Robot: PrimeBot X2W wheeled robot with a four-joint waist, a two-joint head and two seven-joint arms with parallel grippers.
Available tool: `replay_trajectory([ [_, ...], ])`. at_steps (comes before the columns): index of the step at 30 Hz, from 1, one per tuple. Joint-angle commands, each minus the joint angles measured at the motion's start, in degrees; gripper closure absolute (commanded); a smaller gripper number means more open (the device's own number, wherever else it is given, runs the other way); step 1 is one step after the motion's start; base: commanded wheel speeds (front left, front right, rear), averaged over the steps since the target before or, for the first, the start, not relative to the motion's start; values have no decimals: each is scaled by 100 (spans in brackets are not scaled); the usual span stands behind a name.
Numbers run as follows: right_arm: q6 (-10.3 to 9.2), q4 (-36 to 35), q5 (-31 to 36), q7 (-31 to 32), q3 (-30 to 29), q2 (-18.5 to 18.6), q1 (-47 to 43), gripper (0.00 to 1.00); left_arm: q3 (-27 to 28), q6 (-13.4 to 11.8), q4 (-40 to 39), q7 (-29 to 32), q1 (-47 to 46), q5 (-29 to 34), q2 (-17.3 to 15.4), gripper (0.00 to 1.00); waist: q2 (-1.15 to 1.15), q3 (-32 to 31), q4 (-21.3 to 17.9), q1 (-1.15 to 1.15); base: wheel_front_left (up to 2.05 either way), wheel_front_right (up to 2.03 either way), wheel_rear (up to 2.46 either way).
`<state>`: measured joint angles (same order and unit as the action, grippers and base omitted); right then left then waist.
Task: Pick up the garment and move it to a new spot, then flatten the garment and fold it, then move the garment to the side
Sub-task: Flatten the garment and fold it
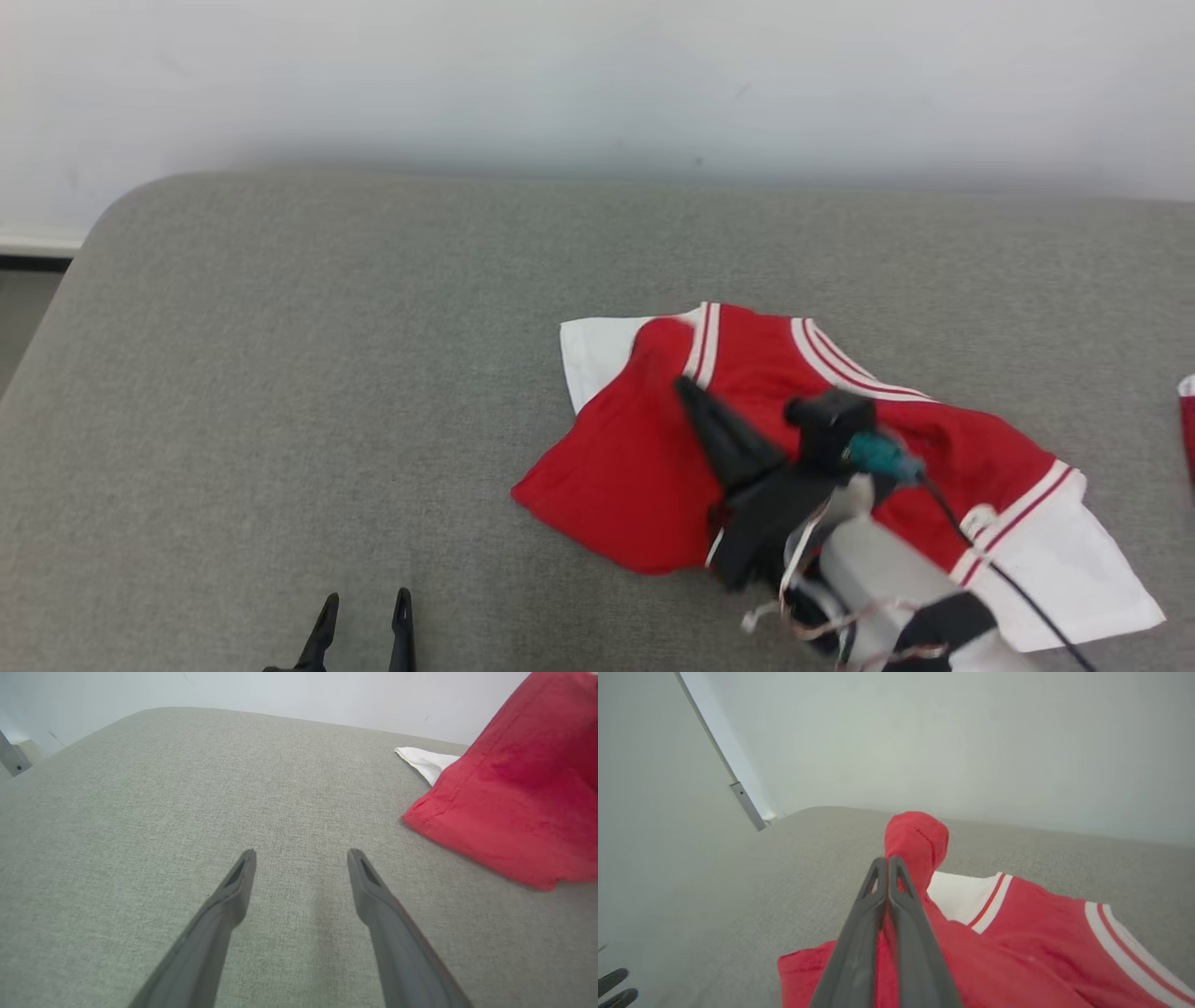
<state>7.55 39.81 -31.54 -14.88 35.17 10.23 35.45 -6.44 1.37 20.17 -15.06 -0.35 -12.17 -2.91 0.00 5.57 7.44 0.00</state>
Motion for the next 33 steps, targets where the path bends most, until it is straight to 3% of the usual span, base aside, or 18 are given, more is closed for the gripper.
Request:
replay_trajectory([
  [1,-15,-308,-330,54,377,81,-200,100,39,14,19,-16,73,75,2,0,0,-223,-259,0,0,0,0],
  [9,-15,-1863,-2204,576,2167,1100,-863,100,140,51,56,-15,229,88,1,0,0,-436,-625,0,0,0,0],
  [10,-15,-2016,-2419,637,2342,1221,-897,64,148,50,67,-16,253,88,2,0,0,-460,-667,0,0,0,0],
  [11,-15,-2151,-2640,679,2479,1312,-931,45,161,45,70,-15,266,88,3,0,0,-474,-706,0,0,0,0],
  [12,-15,-2237,-2838,708,2582,1397,-960,0,166,49,74,-16,271,85,2,0,0,-484,-744,0,0,0,0],
  [17,-15,-2377,-3280,356,2773,1646,-907,0,228,35,114,-16,254,81,1,0,0,-530,-921,0,0,0,0],
  [21,-15,-1847,-2955,26,2351,1719,-797,0,308,37,124,-15,234,98,4,0,0,-561,-1066,0,0,0,0],
  [27,-15,-1143,-1373,-29,158,1161,-1115,0,396,52,142,-15,108,113,3,0,0,-544,-1305,0,0,0,0],
  [33,-15,-1314,289,-32,-1458,508,-1770,0,349,55,183,-16,-38,84,3,0,0,-466,-1466,0,0,0,0],
])
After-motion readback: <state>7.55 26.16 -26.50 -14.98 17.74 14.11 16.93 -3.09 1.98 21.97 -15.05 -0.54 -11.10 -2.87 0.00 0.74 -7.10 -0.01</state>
